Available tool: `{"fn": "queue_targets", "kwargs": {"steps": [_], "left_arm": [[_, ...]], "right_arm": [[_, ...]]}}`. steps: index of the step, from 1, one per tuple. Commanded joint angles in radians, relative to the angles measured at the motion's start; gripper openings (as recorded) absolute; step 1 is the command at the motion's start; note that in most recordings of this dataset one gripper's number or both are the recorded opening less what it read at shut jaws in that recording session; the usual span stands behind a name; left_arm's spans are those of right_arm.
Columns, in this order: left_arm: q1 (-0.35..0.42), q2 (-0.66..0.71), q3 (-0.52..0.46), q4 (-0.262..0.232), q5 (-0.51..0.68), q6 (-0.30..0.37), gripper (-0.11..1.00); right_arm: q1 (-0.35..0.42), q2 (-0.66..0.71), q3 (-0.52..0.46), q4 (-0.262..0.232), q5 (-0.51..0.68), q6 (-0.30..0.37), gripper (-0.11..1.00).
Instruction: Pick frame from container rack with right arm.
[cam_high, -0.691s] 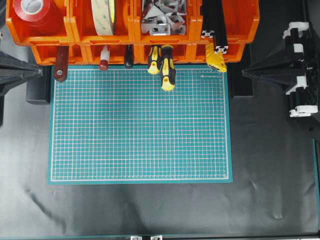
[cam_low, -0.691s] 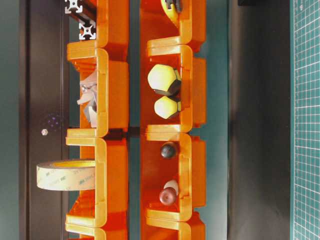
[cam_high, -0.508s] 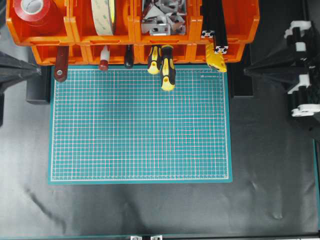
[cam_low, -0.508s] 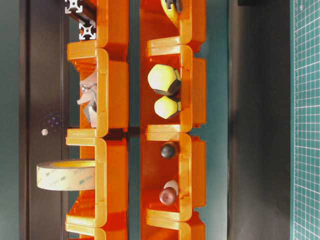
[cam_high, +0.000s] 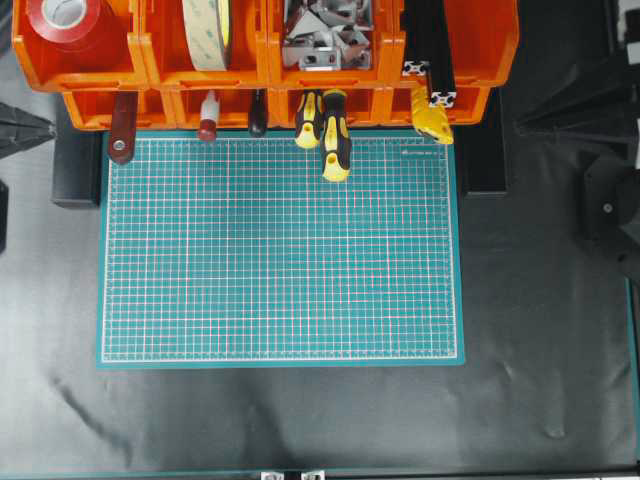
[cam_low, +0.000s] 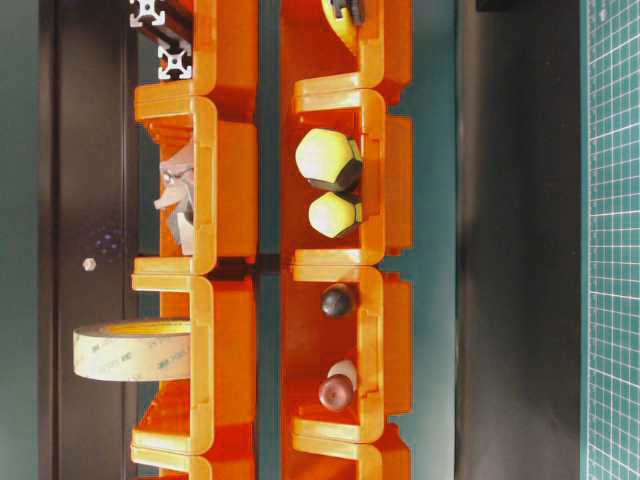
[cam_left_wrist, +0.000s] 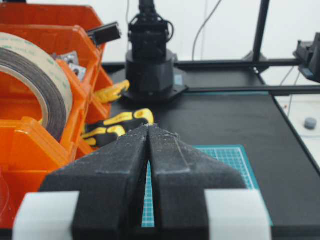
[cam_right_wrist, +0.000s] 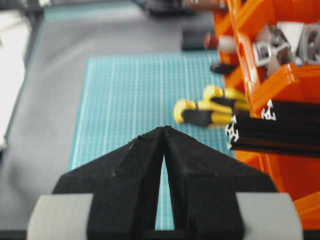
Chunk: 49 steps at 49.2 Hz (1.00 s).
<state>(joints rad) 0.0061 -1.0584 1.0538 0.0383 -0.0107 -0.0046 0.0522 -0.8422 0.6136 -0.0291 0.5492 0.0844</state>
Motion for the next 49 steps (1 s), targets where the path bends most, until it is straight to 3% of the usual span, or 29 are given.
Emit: {"fn": "queue_targets", "kwargs": {"steps": [1,8,13,21,28,32,40,49], "left_arm": [[0.003,0.003,-0.031,0.003,0.0,0.0,0.0],[0.002,0.003,-0.031,0.003,0.0,-0.002,0.0],[0.002,0.003,-0.031,0.003,0.0,-0.011,0.0],[0.003,0.003,-0.031,0.003,0.003,-0.018,0.0],[0.003,0.003,-0.031,0.003,0.009,-0.018,0.0],[0.005,0.003,-0.029,0.003,0.012,-0.018,0.0],[0.011,0.003,-0.029,0.003,0.011,-0.018,0.0],[0.017,0.003,-0.028,0.003,0.011,-0.018,0.0]], "right_arm": [[0.029,0.078,-0.124,-0.031,0.158,0.003,0.02],[0.107,0.178,-0.224,-0.14,0.337,0.009,0.02],[0.178,0.244,-0.287,-0.272,0.466,0.048,0.02],[0.328,0.314,-0.307,-0.568,0.604,0.17,0.02],[0.482,0.367,-0.236,-0.847,0.681,0.282,0.02],[0.549,0.403,-0.196,-0.973,0.755,0.348,0.02],[0.588,0.469,-0.187,-1.065,0.905,0.391,0.02],[0.588,0.494,-0.176,-1.095,0.925,0.385,0.02]]}}
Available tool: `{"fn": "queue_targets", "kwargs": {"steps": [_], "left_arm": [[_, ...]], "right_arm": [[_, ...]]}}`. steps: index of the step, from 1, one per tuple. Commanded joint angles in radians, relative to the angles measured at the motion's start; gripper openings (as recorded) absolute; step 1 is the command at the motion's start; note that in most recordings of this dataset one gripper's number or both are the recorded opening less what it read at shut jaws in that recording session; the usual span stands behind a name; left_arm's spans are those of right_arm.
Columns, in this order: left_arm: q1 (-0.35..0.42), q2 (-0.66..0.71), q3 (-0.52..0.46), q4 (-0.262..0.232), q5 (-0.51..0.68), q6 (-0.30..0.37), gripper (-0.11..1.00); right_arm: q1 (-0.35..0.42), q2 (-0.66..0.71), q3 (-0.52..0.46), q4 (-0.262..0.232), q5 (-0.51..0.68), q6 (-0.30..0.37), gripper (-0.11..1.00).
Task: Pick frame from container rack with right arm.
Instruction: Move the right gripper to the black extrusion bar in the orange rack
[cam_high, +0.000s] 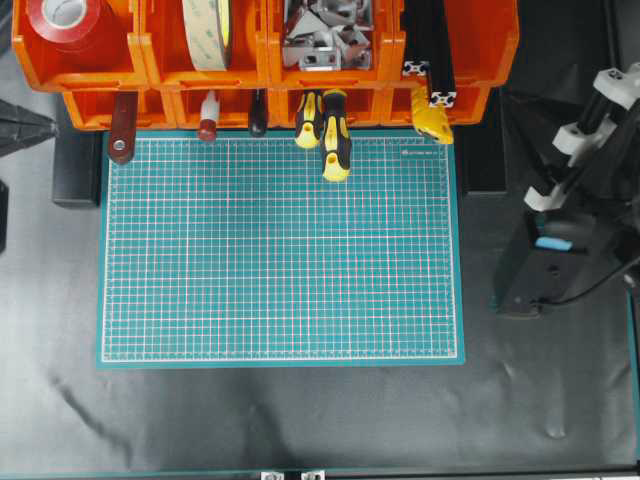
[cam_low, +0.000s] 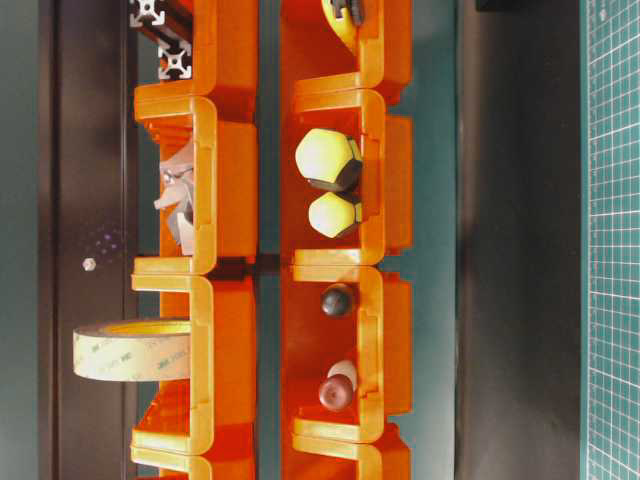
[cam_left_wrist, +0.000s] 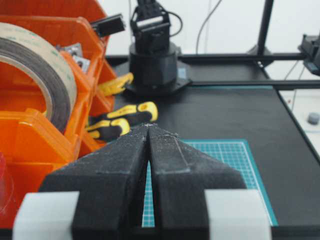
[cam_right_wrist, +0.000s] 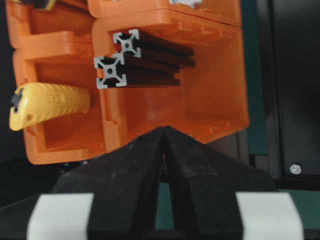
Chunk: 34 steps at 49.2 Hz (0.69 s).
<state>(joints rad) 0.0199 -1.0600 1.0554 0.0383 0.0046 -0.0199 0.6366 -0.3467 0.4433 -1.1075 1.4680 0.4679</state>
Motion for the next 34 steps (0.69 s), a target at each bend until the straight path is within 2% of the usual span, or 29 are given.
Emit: {"fn": "queue_targets", "kwargs": {"steps": [1,6,10,15,22,25,30,34], "left_arm": [[0.003,0.006,-0.029,0.003,-0.003,-0.003,0.0],[0.005,0.005,-0.028,0.003,-0.003,-0.003,0.0],[0.005,0.005,-0.028,0.003,-0.002,-0.003,0.0],[0.005,0.005,-0.026,0.002,0.003,-0.003,0.0],[0.005,0.005,-0.023,0.003,0.005,-0.003,0.0],[0.005,0.006,-0.023,0.003,0.005,-0.003,0.0],[0.005,0.005,-0.023,0.002,0.005,-0.003,0.0],[0.003,0.006,-0.023,0.003,0.005,-0.003,0.0]], "right_arm": [[0.005,0.0,-0.003,-0.017,0.0,0.0,0.02],[0.003,0.0,0.014,-0.017,-0.046,0.0,0.03],[0.003,0.0,0.028,-0.017,-0.095,0.0,0.11],[-0.003,0.0,0.043,-0.018,-0.16,0.005,0.33],[-0.034,0.017,0.052,-0.02,-0.192,0.012,0.72],[-0.049,0.031,0.052,-0.021,-0.192,0.011,0.82],[-0.08,0.051,0.058,-0.035,-0.193,0.009,0.84],[-0.1,0.061,0.064,-0.067,-0.196,0.011,0.83]]}}
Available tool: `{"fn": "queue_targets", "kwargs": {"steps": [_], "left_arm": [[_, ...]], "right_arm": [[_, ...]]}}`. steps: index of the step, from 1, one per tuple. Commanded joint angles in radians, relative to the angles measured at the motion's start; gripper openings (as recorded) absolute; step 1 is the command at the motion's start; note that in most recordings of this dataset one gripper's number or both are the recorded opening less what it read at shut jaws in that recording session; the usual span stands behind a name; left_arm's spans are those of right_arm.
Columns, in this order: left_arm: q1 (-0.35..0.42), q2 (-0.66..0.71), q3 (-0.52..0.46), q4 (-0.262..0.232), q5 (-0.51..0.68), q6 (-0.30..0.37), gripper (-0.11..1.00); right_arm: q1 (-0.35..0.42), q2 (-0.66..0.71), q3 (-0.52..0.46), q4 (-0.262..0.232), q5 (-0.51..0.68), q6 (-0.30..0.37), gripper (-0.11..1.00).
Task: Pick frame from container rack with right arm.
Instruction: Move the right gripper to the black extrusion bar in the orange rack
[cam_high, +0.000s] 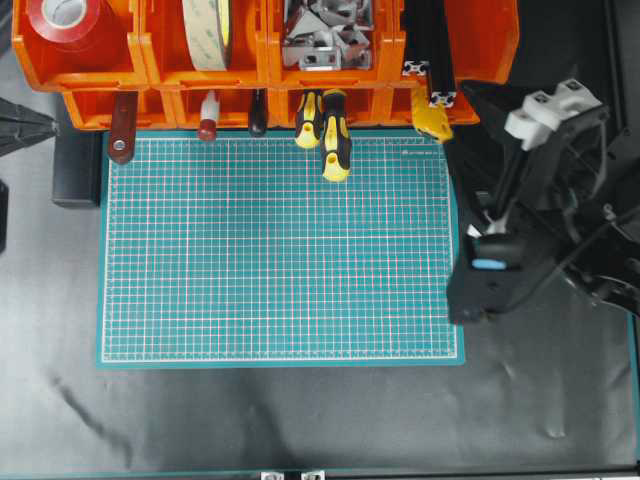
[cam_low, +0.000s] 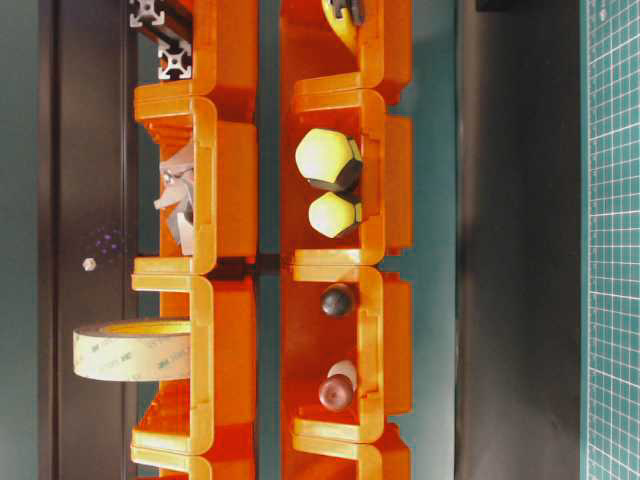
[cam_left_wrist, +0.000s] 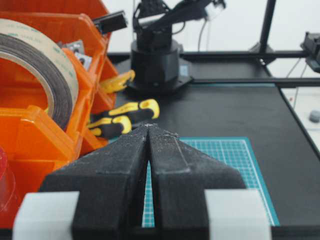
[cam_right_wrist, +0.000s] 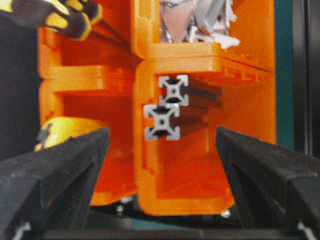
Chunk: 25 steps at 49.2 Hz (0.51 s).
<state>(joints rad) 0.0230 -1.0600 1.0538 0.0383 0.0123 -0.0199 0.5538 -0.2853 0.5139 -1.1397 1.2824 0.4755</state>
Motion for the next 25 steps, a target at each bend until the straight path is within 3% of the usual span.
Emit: {"fn": "queue_targets", "kwargs": {"steps": [1,12,25], "left_arm": [[0.0,0.005,-0.021,0.003,-0.003,-0.003,0.0],[0.0,0.005,-0.017,0.002,-0.003,-0.003,0.0],[0.002,0.003,-0.015,0.003,-0.003,-0.003,0.0]], "right_arm": [[-0.023,0.002,-0.006,-0.043,-0.011,0.003,0.82],[-0.086,0.003,0.017,-0.06,-0.043,0.008,0.82],[-0.1,0.006,0.035,-0.06,-0.08,0.011,0.81]]}}
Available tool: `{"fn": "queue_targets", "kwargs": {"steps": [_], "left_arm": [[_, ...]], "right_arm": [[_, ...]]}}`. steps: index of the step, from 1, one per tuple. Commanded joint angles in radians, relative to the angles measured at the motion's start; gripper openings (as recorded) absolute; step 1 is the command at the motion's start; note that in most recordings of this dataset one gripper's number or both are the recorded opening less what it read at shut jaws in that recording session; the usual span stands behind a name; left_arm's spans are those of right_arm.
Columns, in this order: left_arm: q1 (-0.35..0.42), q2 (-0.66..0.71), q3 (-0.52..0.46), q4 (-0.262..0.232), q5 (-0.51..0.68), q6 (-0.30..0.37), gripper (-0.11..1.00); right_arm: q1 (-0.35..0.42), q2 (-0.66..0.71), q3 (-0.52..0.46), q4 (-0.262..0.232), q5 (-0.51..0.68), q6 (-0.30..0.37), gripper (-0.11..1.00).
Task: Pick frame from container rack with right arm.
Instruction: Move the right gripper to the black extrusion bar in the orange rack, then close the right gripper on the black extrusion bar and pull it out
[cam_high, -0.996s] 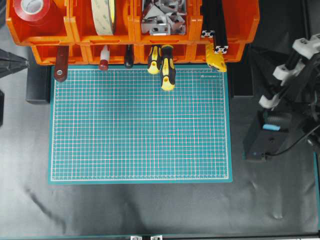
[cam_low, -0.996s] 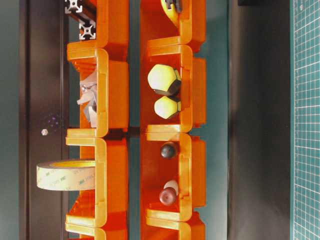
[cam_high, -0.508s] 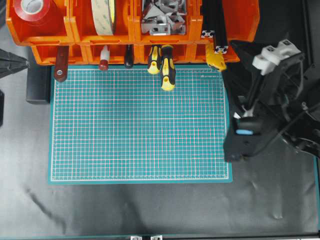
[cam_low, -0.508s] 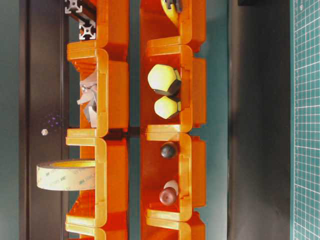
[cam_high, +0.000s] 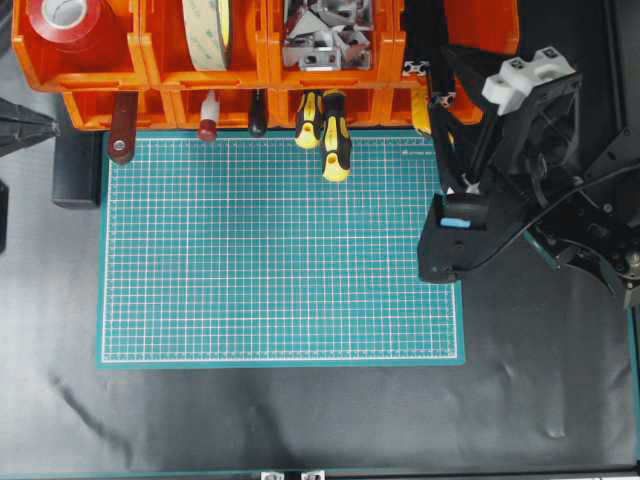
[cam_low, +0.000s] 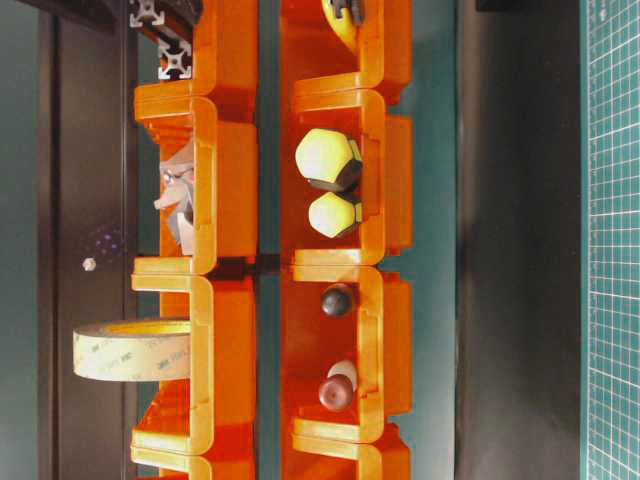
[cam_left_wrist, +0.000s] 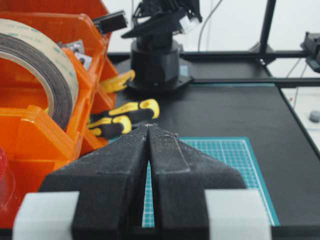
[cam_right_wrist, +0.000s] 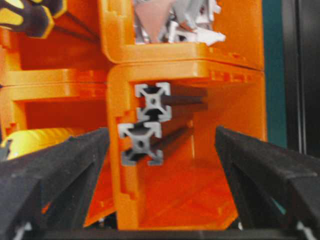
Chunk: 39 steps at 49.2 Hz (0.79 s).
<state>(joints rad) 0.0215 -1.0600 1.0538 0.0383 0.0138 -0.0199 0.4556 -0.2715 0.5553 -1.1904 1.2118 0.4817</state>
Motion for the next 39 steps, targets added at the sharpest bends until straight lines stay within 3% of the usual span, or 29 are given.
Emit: {"fn": "queue_targets", "kwargs": {"steps": [1,11,22,31,39], "left_arm": [[0.002,0.003,-0.015,0.003,-0.005,-0.003,0.0],[0.003,0.003,-0.015,0.003,-0.005,-0.003,0.0],[0.003,-0.003,-0.017,0.003,-0.005,-0.003,0.0],[0.002,-0.005,-0.017,0.003,-0.005,-0.005,0.0],[0.002,-0.009,-0.017,0.003,-0.003,-0.005,0.0]], "right_arm": [[-0.002,-0.006,-0.006,-0.011,-0.011,0.006,0.81],[-0.002,-0.002,0.002,-0.006,-0.017,0.02,0.7],[0.0,0.006,0.003,0.005,-0.017,0.017,0.28],[0.021,0.006,-0.012,0.0,0.032,0.017,0.27],[0.077,0.003,-0.058,-0.04,0.126,0.003,0.27]]}}
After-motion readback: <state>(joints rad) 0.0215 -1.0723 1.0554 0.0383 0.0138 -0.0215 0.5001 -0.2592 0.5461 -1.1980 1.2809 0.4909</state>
